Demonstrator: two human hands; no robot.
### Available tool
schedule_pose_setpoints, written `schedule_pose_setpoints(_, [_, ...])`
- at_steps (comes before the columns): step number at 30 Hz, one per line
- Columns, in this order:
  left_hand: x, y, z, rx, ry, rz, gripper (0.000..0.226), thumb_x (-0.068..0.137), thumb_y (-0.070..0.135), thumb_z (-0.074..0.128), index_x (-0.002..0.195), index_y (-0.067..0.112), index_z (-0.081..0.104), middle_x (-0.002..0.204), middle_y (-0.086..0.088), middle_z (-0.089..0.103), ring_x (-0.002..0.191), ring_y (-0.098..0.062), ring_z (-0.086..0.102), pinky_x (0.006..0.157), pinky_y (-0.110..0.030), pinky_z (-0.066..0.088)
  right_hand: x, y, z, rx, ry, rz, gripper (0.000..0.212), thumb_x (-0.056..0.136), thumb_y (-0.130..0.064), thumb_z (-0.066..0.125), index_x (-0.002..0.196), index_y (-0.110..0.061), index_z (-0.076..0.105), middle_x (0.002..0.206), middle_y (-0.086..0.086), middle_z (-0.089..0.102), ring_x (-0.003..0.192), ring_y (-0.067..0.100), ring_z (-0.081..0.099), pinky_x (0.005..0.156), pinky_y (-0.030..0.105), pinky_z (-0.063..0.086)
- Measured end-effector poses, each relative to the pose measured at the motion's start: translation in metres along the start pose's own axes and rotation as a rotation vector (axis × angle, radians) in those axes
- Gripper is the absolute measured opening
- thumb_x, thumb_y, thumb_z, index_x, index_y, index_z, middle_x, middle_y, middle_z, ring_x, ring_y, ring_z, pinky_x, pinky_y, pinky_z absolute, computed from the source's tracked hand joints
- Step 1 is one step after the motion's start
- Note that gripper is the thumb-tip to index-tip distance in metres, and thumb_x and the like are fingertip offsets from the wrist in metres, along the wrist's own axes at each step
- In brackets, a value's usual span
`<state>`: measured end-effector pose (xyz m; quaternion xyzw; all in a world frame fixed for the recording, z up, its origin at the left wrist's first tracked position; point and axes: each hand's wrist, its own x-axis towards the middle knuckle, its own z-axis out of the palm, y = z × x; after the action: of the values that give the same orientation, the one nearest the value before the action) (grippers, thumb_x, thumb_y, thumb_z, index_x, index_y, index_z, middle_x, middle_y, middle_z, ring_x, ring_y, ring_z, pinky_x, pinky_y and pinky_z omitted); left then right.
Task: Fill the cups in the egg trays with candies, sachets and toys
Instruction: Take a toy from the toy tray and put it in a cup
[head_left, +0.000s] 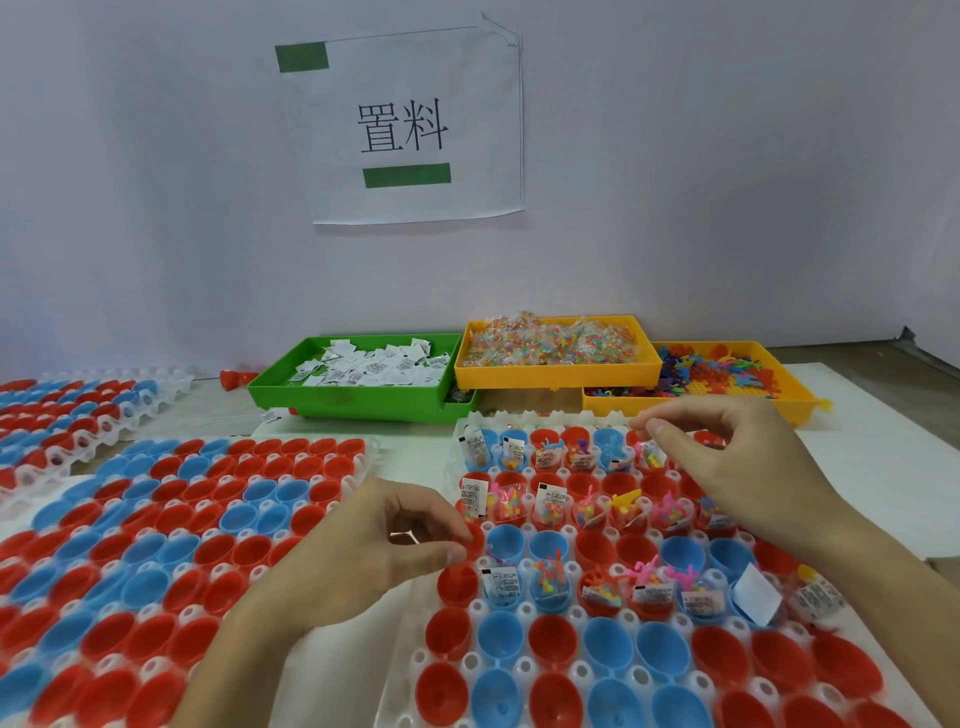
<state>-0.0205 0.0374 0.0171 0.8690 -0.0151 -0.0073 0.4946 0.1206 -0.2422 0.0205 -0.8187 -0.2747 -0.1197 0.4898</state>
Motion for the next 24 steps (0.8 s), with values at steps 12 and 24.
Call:
schedule_pose_setpoints(12, [0.005, -0.003, 0.006, 0.141, 0.347, 0.147, 0.011, 0.089, 0.023, 0.068, 0.082, 0.029, 0.075, 0.083, 0.005, 0.071, 0.077, -0.021, 0.063, 0.077, -0.041, 0.056, 0.002, 0.003, -0.003, 0.033, 0.02, 0.011, 0.019, 0.094, -0.018, 0.064, 0.09, -0.031, 0.077, 0.089, -0.022, 0.072, 0.093, -0.011, 0.062, 0.068, 0.001, 0.046])
schedule_pose_setpoints(24, [0.16, 0.048, 0.019, 0.469, 0.529, 0.148, 0.013, 0.092, 0.019, 0.064, 0.1, 0.011, 0.073, 0.099, -0.002, 0.071, 0.085, -0.015, 0.064, 0.072, -0.023, 0.048, 0.008, 0.023, -0.012, 0.094, 0.083, 0.084, 0.017, 0.095, -0.017, 0.063, 0.095, -0.029, 0.076, 0.092, -0.018, 0.072, 0.089, -0.005, 0.065, 0.069, 0.007, 0.048])
